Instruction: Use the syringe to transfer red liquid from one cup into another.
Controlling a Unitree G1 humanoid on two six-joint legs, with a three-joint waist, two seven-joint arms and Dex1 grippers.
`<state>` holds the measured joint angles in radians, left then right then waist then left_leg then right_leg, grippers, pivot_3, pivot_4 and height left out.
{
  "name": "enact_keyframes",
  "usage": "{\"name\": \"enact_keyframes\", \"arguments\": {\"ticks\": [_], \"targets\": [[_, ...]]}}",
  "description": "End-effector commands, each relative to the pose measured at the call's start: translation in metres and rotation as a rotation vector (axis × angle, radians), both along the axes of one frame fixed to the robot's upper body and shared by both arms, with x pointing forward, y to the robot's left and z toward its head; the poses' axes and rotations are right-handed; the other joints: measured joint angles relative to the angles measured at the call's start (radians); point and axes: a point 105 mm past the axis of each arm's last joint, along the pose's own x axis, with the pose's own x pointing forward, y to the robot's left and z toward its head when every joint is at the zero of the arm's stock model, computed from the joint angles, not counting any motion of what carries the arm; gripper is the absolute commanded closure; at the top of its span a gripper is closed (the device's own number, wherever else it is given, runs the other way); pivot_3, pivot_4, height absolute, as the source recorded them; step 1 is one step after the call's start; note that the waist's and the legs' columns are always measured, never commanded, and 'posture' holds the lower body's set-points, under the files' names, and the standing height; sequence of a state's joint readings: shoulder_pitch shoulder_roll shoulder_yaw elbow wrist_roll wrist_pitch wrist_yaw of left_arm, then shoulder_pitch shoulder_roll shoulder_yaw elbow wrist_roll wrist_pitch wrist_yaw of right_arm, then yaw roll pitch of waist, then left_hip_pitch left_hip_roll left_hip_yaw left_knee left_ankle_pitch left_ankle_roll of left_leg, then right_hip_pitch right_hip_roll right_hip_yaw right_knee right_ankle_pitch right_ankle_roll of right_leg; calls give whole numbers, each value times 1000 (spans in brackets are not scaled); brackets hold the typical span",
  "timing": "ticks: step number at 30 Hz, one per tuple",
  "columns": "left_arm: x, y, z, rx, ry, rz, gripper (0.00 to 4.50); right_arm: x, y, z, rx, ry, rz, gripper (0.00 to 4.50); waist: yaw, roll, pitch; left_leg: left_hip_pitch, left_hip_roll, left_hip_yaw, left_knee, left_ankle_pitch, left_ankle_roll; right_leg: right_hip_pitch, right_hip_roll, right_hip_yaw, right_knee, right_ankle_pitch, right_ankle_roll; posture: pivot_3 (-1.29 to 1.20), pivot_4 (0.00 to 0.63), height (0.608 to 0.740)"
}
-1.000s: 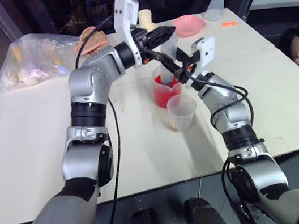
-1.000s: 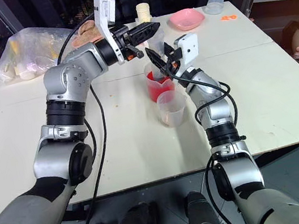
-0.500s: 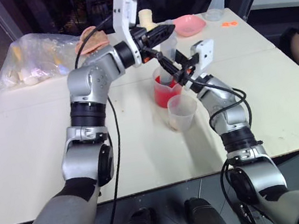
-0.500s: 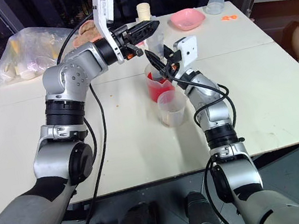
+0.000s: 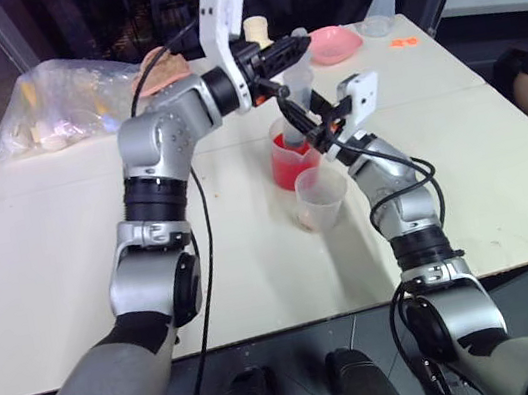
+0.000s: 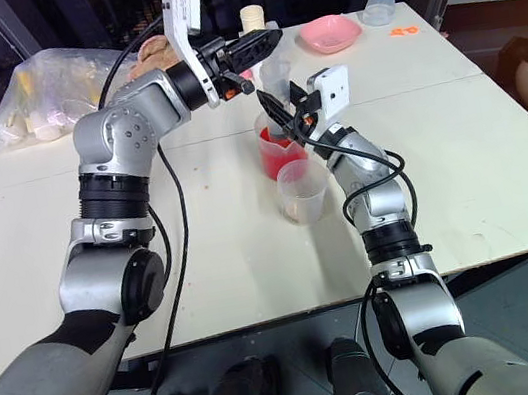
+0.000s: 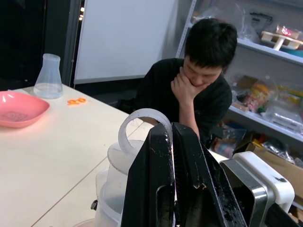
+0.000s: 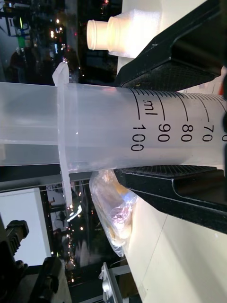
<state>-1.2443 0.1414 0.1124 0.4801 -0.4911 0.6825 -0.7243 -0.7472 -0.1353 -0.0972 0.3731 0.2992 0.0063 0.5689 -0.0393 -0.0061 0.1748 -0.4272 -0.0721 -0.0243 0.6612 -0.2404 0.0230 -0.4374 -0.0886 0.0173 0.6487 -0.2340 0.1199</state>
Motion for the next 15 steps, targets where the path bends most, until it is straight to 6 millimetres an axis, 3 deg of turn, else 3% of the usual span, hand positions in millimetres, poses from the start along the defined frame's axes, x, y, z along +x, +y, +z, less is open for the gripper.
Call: {"name": "enact_keyframes", "arguments": {"ticks": [1, 5, 15], "targets": [[-30, -7, 61, -106, -200, -76, 4472, -7, 26, -13, -48, 31, 90, 3042, 0, 0, 0, 0, 0, 0, 0, 0, 0, 0, 0, 0, 0, 0, 0, 0, 150, 740], [-29, -7, 57, -94, -193, -72, 4472, -6, 26, -10, -48, 26, 88, 3042, 0, 0, 0, 0, 0, 0, 0, 0, 0, 0, 0, 0, 0, 0, 0, 0, 150, 740], [-21, -1, 28, -24, -159, -28, 1864, -5, 23, -2, -46, 5, 82, 3042, 0, 0, 0, 0, 0, 0, 0, 0, 0, 0, 0, 0, 0, 0, 0, 0, 150, 740]]}}
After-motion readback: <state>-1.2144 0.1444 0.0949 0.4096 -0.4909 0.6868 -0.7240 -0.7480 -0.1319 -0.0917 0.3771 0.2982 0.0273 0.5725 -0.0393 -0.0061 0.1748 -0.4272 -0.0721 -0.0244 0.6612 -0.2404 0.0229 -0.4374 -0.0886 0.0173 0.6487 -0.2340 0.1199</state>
